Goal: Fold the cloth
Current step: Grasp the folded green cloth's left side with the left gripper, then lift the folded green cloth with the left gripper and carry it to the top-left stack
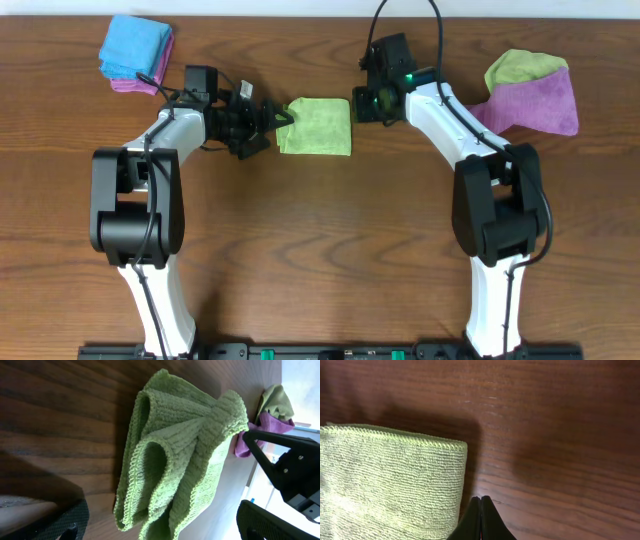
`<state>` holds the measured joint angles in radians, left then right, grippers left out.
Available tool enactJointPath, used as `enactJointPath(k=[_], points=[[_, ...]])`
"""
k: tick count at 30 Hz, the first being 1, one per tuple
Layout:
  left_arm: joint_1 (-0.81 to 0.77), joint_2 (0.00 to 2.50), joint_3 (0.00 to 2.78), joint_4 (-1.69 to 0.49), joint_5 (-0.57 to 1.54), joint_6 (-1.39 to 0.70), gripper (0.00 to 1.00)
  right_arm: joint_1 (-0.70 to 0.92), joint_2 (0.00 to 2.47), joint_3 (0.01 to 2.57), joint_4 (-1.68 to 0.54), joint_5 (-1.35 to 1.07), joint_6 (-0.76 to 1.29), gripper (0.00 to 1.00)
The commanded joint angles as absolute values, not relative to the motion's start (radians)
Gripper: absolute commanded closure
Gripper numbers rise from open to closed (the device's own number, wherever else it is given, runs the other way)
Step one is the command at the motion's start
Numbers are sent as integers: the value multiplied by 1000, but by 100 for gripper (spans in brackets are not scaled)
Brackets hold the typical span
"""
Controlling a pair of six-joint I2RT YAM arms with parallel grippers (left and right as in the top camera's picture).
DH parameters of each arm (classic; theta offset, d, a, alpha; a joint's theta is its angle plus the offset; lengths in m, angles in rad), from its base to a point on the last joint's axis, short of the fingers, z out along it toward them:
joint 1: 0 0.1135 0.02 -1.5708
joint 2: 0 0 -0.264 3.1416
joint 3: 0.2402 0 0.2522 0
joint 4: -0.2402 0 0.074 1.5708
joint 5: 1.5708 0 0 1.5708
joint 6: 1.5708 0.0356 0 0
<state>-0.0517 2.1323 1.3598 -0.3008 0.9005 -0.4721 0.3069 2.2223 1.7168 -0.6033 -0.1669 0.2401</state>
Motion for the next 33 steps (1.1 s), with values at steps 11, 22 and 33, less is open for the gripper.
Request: enactJointPath(k=[11, 22, 33], points=[[-100, 2155, 1358, -223, 826, -547, 5, 301, 2317, 1713, -574, -193, 304, 99], [-126, 2155, 1357, -232, 786, -551, 5, 355, 2342, 1713, -545, -321, 318, 99], [-143, 2155, 1357, -281, 773, -554, 29, 361, 2342, 1714, -559, -318, 318, 99]])
